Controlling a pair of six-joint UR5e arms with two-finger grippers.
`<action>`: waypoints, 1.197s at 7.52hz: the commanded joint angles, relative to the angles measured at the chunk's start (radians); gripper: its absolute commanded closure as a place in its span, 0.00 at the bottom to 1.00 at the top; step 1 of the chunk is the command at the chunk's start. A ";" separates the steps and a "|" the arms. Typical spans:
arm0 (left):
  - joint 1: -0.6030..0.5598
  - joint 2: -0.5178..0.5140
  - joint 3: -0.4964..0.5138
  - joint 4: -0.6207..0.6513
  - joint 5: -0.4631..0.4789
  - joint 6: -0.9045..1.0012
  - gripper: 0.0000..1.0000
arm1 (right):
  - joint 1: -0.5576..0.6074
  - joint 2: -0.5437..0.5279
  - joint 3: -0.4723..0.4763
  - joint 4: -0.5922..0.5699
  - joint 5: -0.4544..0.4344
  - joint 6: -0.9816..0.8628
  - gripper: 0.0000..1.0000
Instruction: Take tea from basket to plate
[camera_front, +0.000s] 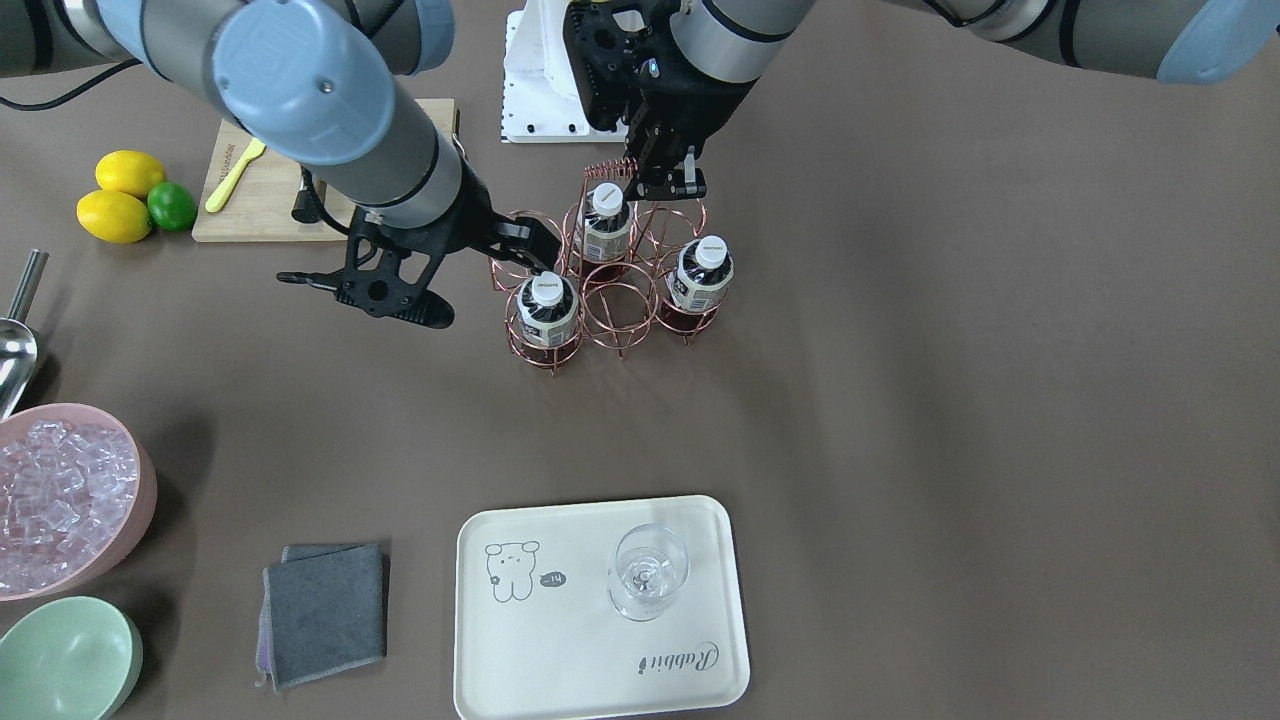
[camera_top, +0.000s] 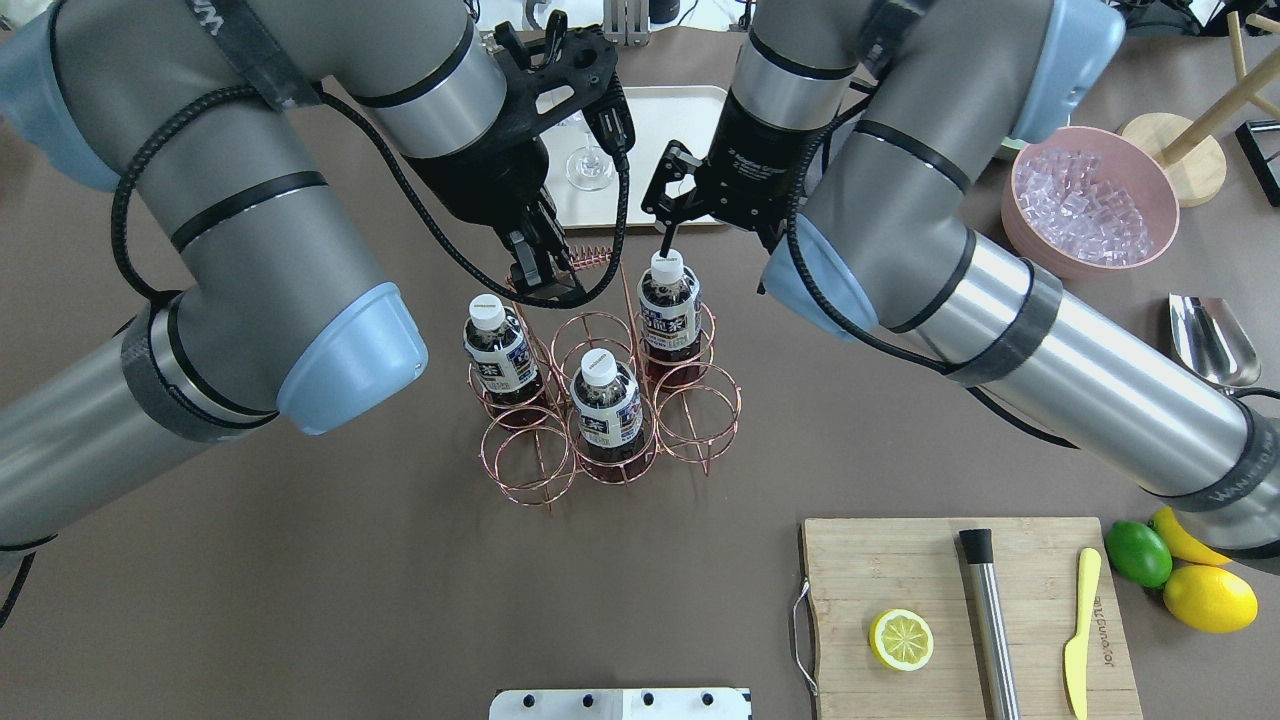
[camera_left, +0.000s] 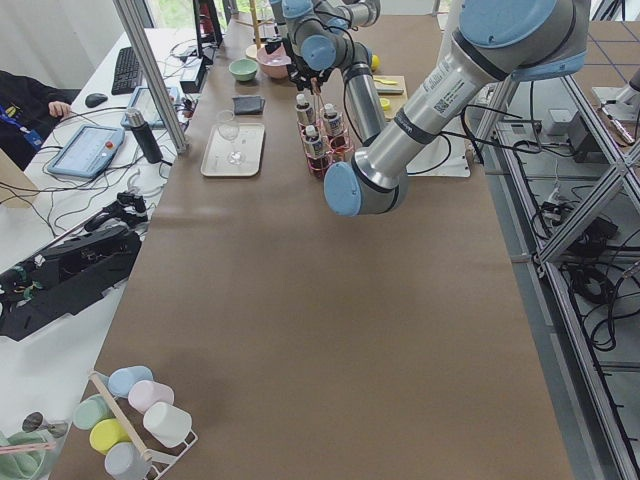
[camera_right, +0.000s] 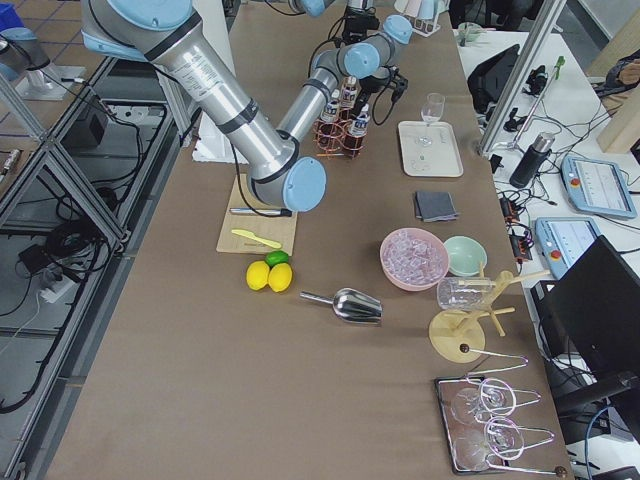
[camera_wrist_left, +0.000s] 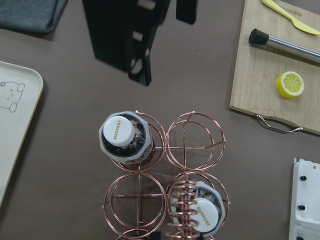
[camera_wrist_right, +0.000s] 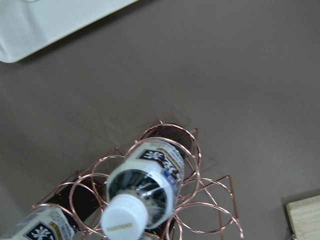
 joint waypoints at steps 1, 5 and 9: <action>0.006 0.000 0.001 -0.002 0.000 -0.001 1.00 | -0.012 0.086 -0.139 0.083 -0.029 0.061 0.01; 0.007 0.035 0.002 -0.058 0.000 -0.002 1.00 | -0.048 0.074 -0.137 0.087 -0.055 0.066 0.22; 0.007 0.042 -0.001 -0.071 -0.002 -0.004 1.00 | -0.043 0.032 -0.085 0.084 -0.032 0.065 1.00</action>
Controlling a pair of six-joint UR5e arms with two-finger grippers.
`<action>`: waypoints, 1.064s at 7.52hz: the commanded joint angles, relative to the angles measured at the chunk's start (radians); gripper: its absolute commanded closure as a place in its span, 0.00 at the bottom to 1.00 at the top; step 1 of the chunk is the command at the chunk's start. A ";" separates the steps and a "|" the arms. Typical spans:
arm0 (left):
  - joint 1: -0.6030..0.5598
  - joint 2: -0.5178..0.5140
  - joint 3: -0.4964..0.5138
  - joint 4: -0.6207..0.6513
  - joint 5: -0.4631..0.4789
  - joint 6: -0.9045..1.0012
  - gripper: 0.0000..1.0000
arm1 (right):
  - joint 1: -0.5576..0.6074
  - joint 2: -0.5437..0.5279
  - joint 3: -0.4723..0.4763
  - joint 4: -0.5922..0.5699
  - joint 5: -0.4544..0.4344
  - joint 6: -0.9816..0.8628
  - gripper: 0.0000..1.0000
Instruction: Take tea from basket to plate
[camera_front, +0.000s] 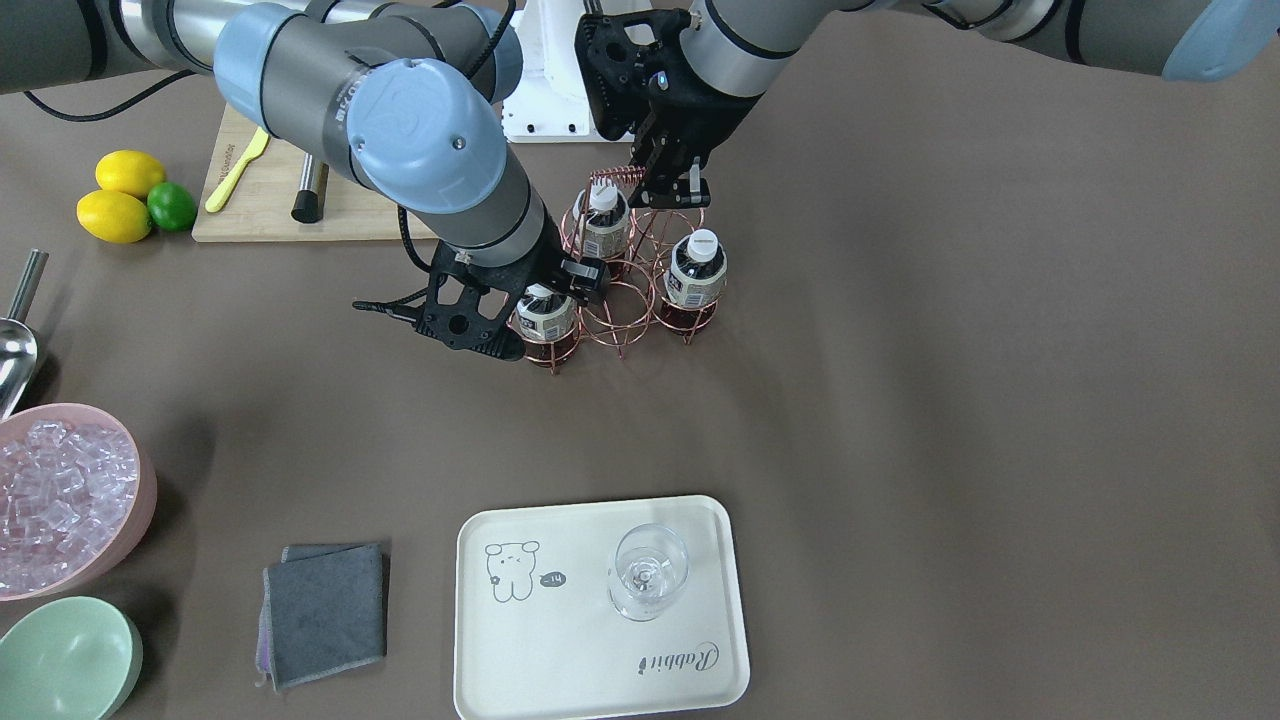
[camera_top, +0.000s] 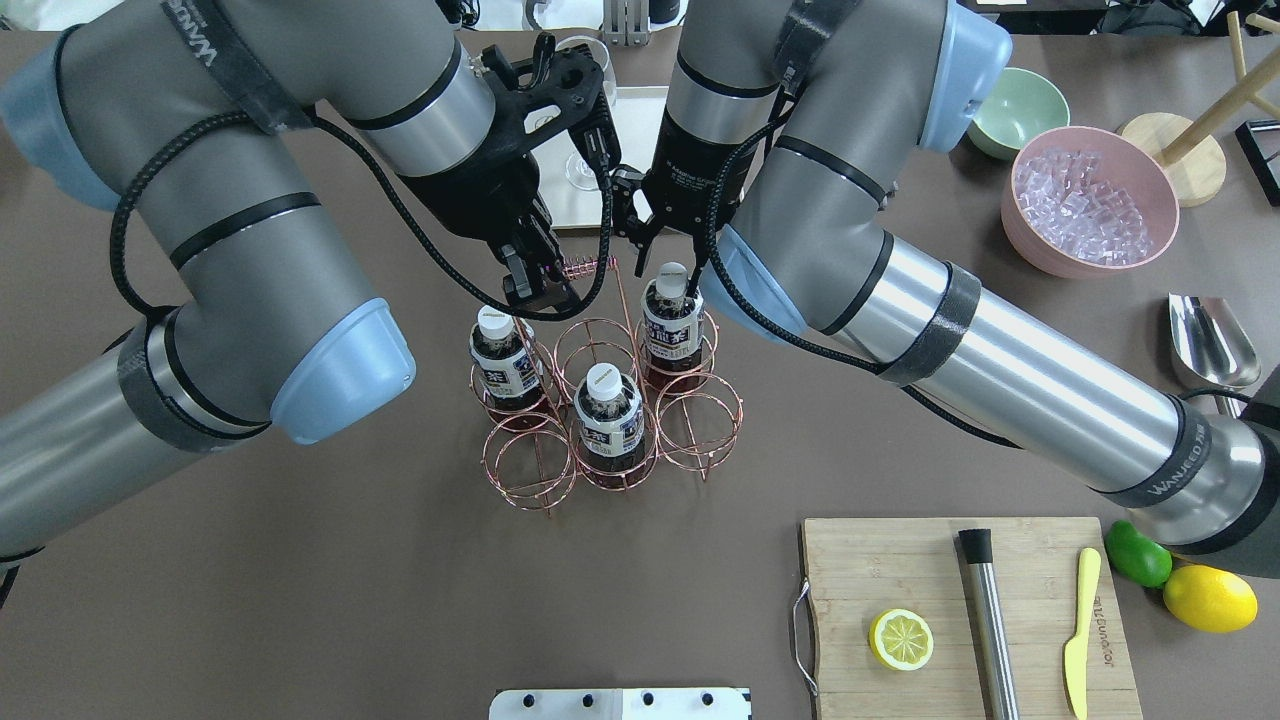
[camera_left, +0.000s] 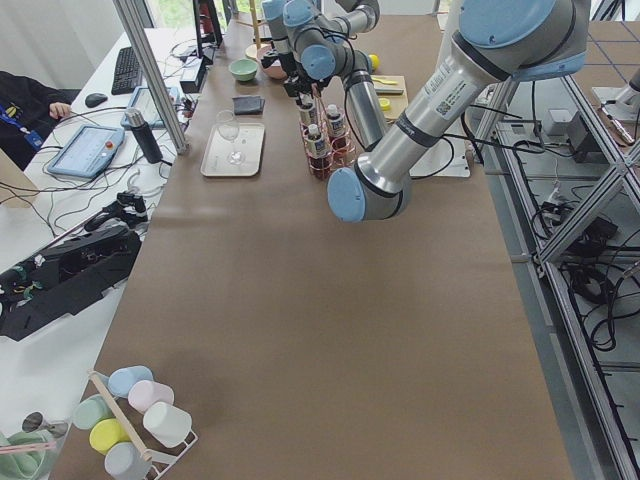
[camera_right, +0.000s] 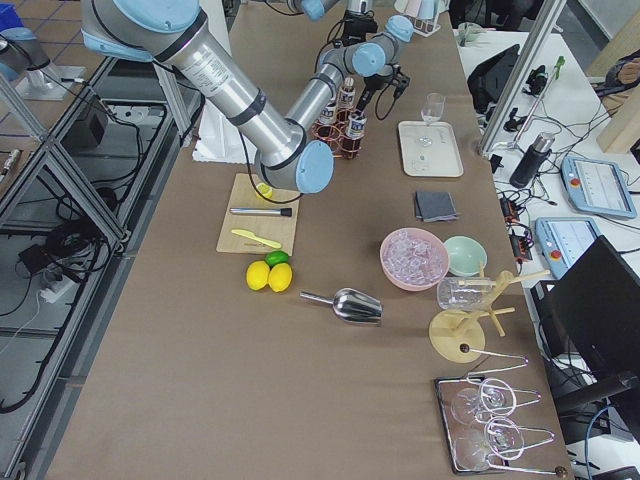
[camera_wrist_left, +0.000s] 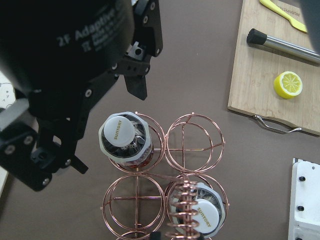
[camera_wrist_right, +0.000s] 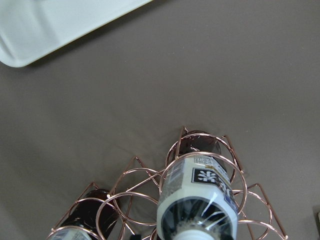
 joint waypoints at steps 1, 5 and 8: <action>0.000 0.003 0.001 -0.002 -0.001 -0.002 1.00 | -0.016 -0.089 0.102 0.000 0.006 -0.001 1.00; 0.000 0.002 -0.003 -0.002 -0.001 -0.002 1.00 | 0.152 -0.111 0.153 -0.031 0.165 -0.016 1.00; 0.000 -0.001 -0.008 -0.002 -0.002 -0.002 1.00 | 0.226 -0.036 0.175 -0.127 0.195 -0.040 1.00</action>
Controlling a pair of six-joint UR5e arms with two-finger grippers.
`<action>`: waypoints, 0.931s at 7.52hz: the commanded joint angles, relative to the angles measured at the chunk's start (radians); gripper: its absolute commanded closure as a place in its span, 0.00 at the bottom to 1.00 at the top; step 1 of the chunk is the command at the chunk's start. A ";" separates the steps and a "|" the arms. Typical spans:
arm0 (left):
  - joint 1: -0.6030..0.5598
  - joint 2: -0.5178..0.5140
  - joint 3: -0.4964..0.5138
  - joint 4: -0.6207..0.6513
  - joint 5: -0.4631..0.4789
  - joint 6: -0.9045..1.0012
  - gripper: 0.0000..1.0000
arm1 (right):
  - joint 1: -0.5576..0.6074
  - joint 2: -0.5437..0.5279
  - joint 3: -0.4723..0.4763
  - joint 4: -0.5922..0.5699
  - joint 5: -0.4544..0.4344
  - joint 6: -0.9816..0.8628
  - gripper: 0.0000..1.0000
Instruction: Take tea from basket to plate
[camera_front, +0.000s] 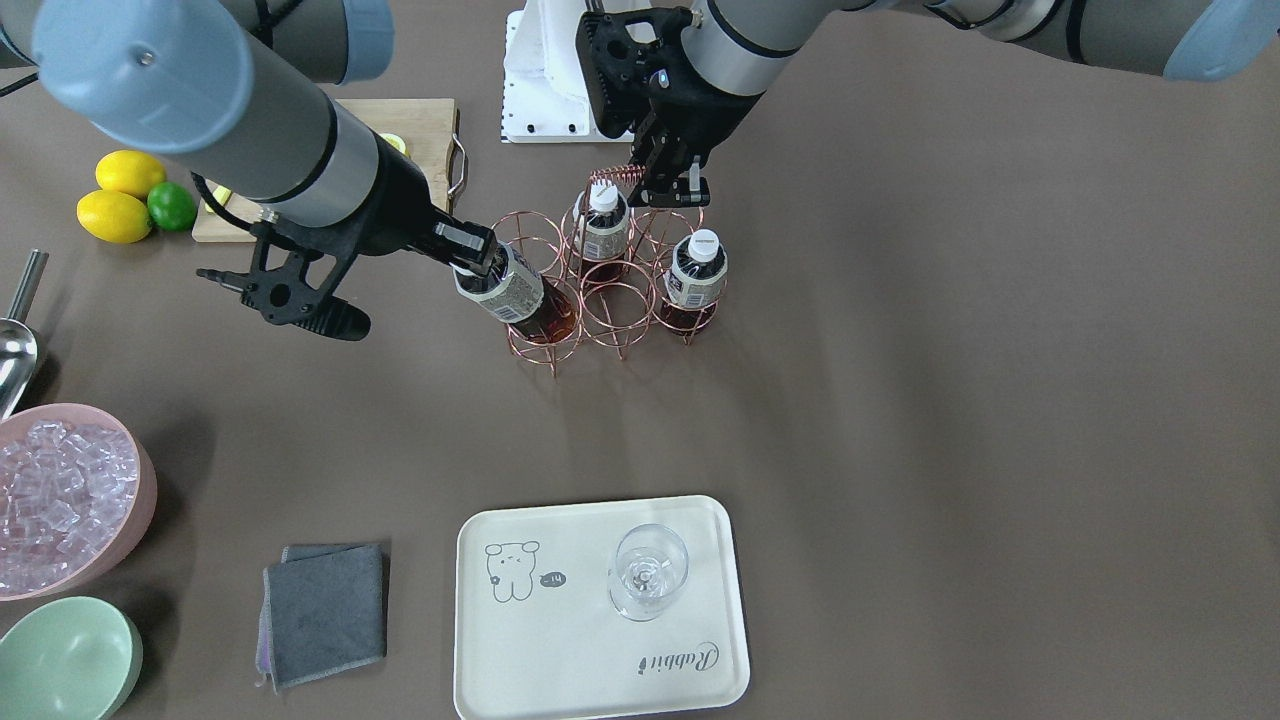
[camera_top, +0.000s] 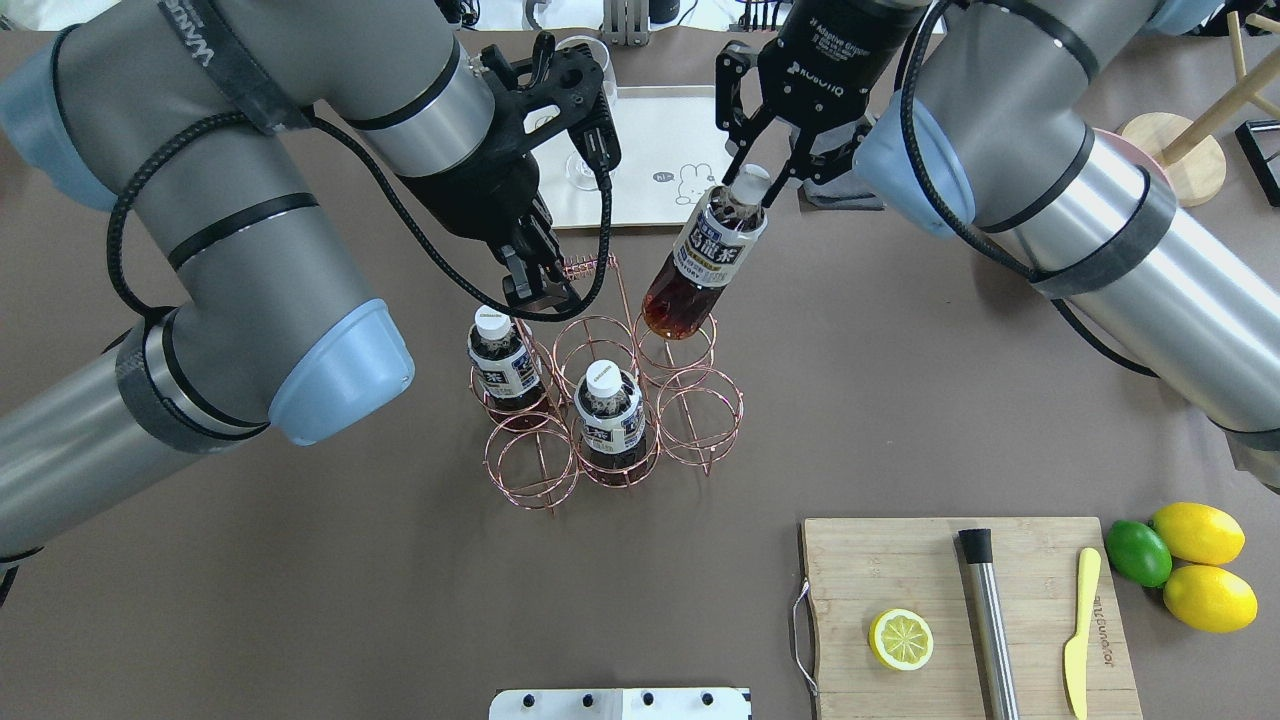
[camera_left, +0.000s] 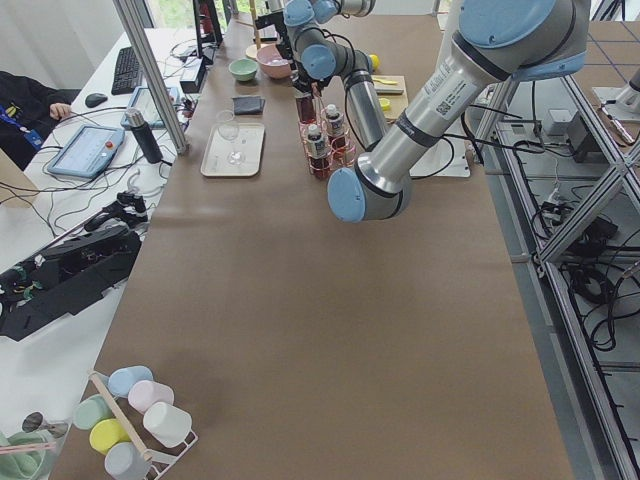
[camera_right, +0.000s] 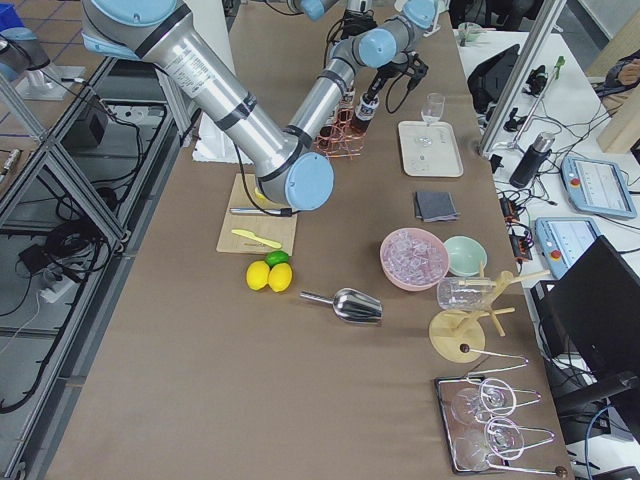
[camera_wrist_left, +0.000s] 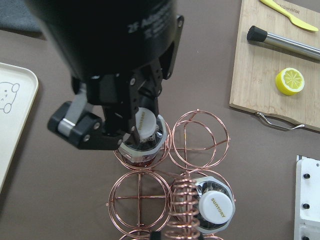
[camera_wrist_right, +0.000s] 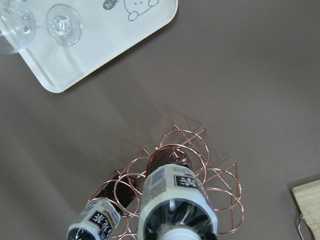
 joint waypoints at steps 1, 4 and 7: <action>0.000 -0.002 -0.006 0.000 -0.001 0.000 1.00 | 0.057 0.045 -0.027 -0.053 0.000 -0.125 1.00; -0.011 0.002 -0.029 0.001 -0.019 0.000 1.00 | 0.068 0.251 -0.399 -0.050 -0.077 -0.449 1.00; -0.038 0.002 -0.051 0.008 -0.022 0.000 1.00 | 0.024 0.326 -0.580 -0.009 -0.233 -0.721 1.00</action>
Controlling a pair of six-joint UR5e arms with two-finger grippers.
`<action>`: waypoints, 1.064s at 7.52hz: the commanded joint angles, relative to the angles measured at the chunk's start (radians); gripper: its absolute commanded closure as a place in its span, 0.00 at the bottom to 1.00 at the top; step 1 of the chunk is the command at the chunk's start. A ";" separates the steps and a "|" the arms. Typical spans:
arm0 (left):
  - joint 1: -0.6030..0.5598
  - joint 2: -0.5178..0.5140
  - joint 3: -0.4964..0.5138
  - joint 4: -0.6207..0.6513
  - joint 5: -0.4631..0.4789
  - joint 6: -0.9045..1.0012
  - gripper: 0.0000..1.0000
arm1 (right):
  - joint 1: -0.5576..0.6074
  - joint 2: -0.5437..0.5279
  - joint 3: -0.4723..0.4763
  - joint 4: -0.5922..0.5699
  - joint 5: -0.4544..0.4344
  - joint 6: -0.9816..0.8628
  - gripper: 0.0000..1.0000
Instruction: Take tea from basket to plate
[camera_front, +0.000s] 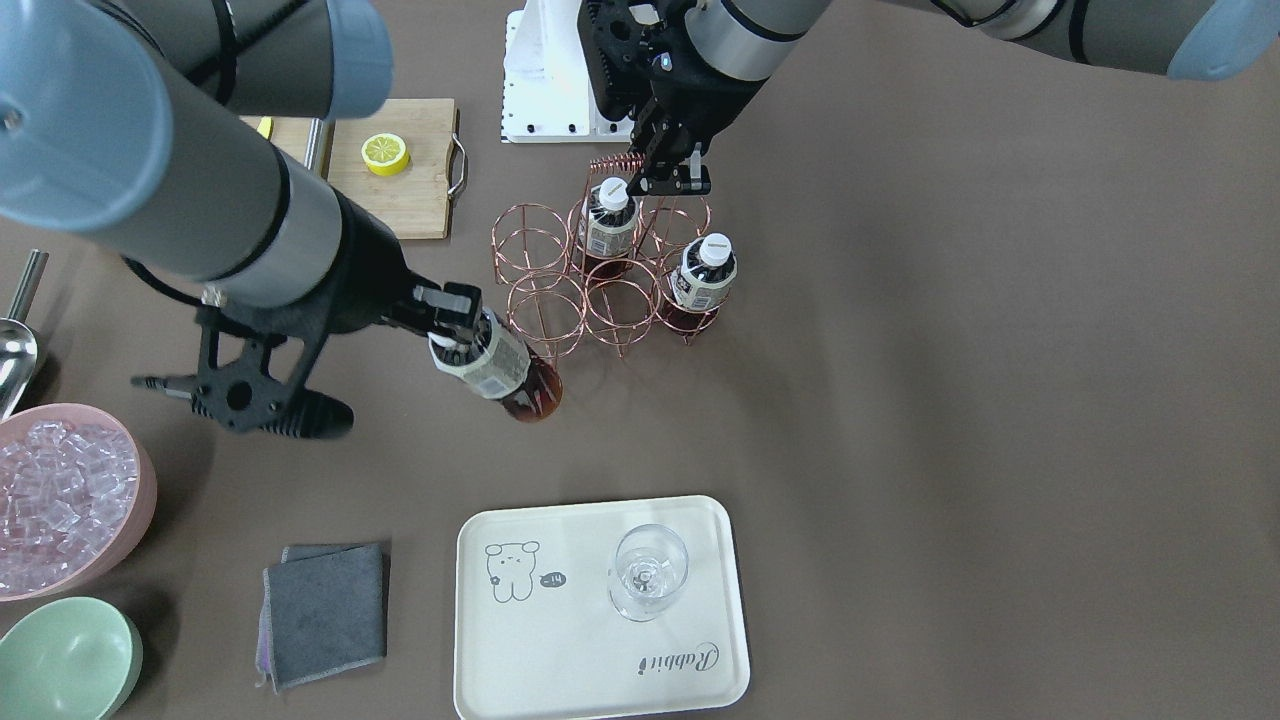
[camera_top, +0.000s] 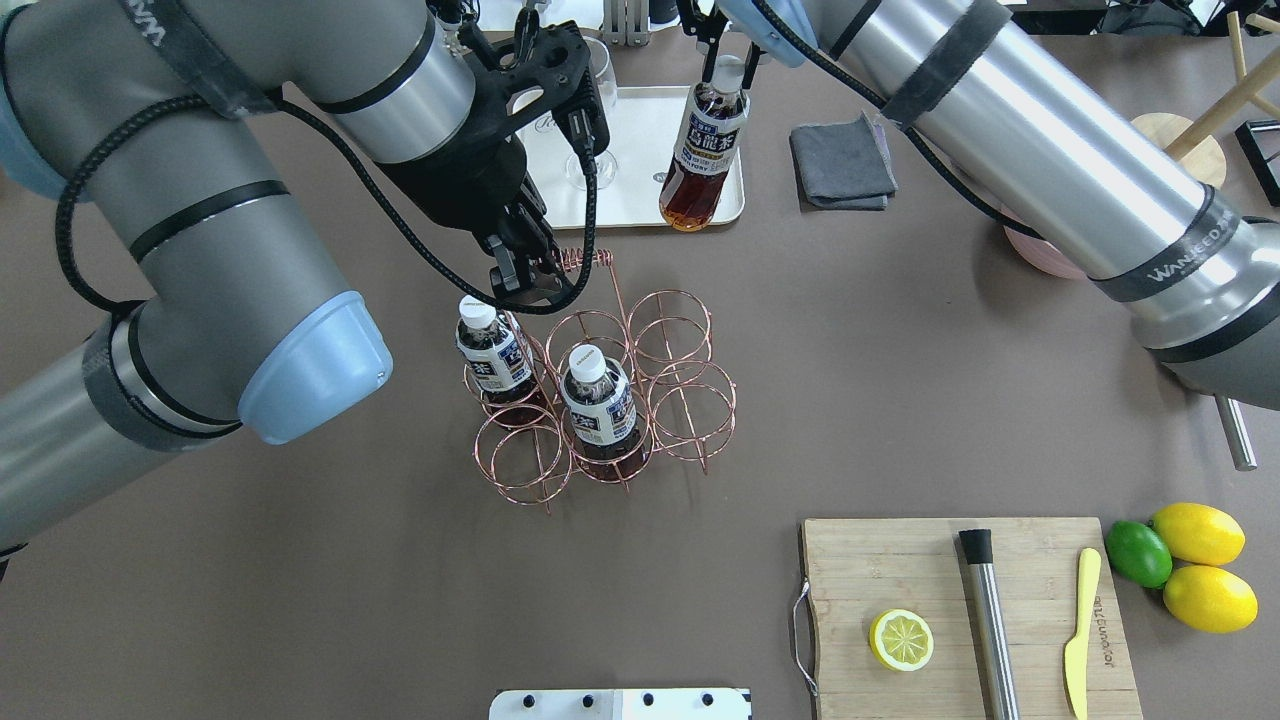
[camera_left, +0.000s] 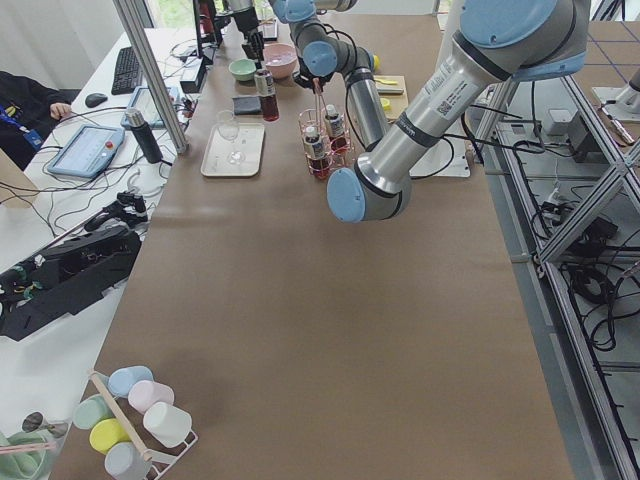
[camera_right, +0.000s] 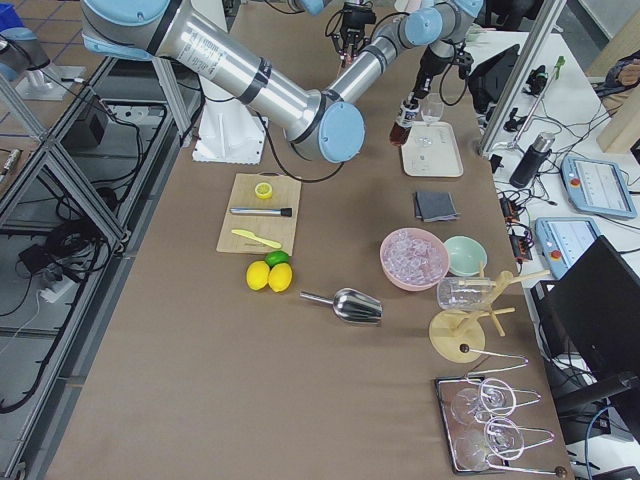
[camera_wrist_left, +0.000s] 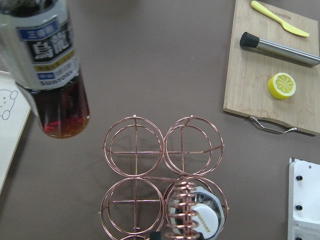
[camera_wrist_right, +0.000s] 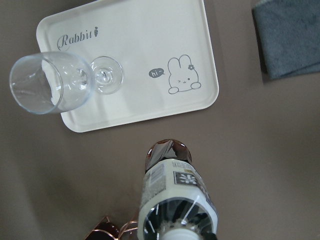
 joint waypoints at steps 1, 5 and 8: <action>-0.055 0.004 -0.017 0.005 -0.040 0.001 1.00 | -0.019 0.031 -0.187 0.162 -0.096 -0.160 1.00; -0.209 0.123 -0.090 0.013 -0.156 0.013 1.00 | -0.042 0.146 -0.381 0.303 -0.209 -0.230 1.00; -0.337 0.216 -0.128 0.014 -0.268 0.141 1.00 | -0.056 0.149 -0.418 0.355 -0.257 -0.258 1.00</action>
